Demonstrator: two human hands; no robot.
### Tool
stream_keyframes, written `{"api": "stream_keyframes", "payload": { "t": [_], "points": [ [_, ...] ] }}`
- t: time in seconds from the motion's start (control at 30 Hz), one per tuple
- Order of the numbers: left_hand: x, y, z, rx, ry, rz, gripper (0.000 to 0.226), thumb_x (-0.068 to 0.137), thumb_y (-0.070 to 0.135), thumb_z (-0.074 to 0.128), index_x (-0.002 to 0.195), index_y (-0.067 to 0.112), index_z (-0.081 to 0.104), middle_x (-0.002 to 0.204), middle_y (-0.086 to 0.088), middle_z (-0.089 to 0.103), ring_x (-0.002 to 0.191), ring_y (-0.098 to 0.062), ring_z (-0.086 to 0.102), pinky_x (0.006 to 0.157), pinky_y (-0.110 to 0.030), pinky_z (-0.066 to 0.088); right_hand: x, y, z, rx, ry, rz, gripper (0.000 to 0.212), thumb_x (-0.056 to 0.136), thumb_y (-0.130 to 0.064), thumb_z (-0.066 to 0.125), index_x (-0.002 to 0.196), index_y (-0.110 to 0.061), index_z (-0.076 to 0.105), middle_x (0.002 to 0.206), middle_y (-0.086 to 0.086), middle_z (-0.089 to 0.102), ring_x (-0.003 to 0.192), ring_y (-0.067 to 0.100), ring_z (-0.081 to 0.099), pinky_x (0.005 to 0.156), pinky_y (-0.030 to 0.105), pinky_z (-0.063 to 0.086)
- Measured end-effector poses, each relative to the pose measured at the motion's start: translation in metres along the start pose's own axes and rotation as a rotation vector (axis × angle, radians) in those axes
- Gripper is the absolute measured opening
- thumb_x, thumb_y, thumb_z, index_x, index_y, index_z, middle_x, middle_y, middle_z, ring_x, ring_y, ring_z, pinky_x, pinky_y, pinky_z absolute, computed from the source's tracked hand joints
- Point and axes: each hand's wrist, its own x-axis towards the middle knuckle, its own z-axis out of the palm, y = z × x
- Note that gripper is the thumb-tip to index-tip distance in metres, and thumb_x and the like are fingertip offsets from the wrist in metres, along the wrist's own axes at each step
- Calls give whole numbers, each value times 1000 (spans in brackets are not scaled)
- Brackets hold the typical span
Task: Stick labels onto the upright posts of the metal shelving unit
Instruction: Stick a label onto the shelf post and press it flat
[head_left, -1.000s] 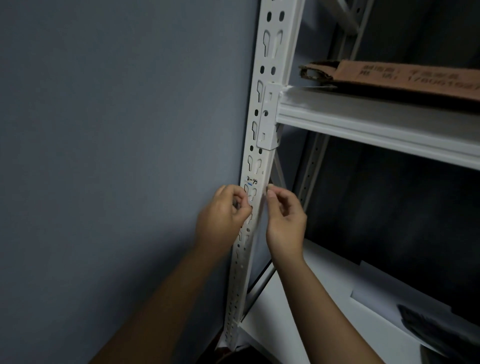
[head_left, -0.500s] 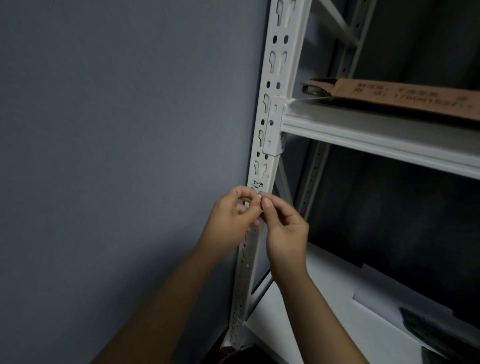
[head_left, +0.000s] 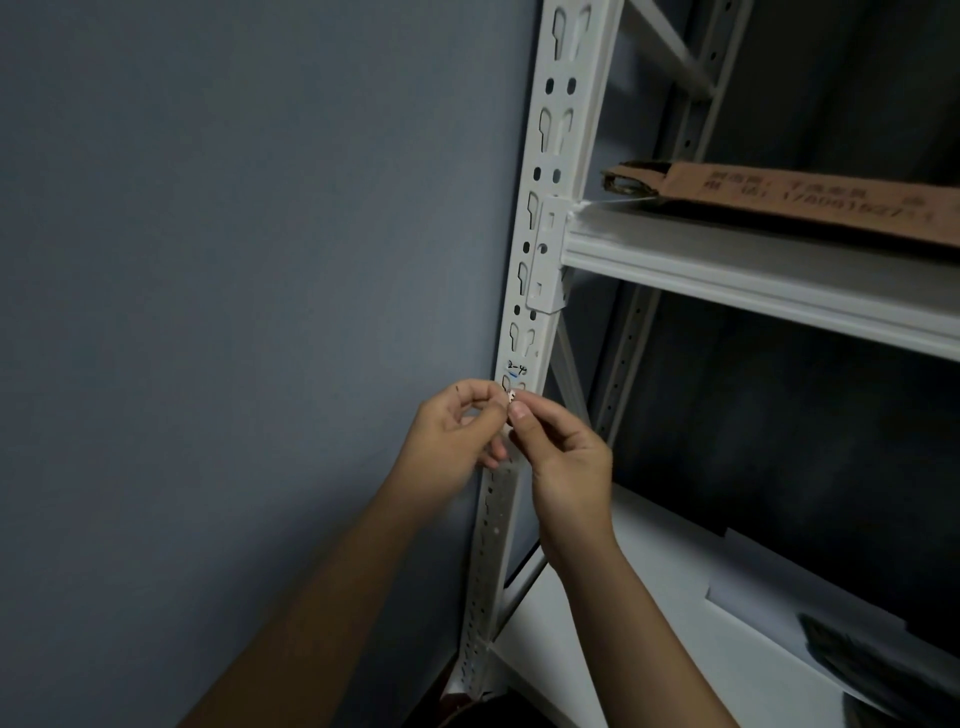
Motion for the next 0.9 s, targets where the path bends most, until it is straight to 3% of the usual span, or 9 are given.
{"api": "stream_keyframes", "payload": {
  "t": [0.13, 0.3, 0.43, 0.6, 0.9],
  "points": [
    [-2, -1, 1, 8, 17, -33, 12, 93, 6, 53, 85, 14, 57, 50, 5, 55, 45, -3, 52, 47, -16, 45, -3, 0, 1, 7, 41, -34, 16, 86, -1, 64, 86, -14, 72, 79, -5, 73, 81, 3, 68, 78, 19, 55],
    [-5, 0, 3, -2, 80, -46, 9, 91, 8, 58, 84, 15, 59, 67, 2, 59, 49, -2, 55, 47, -16, 46, -4, 1, 4, -29, 105, -75, 14, 88, 0, 63, 84, -11, 70, 73, -8, 70, 71, -3, 65, 68, 11, 51],
    [-7, 3, 0, -3, 132, -41, 5, 90, 13, 60, 88, 17, 63, 80, 3, 65, 56, 0, 59, 49, -14, 46, 0, 5, 4, -83, 137, -106, 20, 88, -2, 63, 80, -19, 70, 72, -11, 70, 73, -4, 64, 74, 14, 52],
    [-7, 5, -1, 33, 101, -94, 10, 89, 21, 62, 87, 17, 71, 72, 8, 71, 64, 1, 62, 51, -13, 45, 1, 9, 1, -185, 121, -198, 23, 86, 2, 65, 82, -20, 72, 91, 5, 70, 82, -1, 65, 74, 11, 48],
    [-3, 19, 8, -111, 44, -297, 9, 88, 21, 65, 87, 18, 73, 75, 6, 71, 64, 4, 63, 53, -8, 46, 3, -3, -12, -247, 50, -269, 28, 86, 2, 64, 86, -25, 72, 95, -2, 69, 90, -1, 64, 81, 11, 48]
  ]
}}
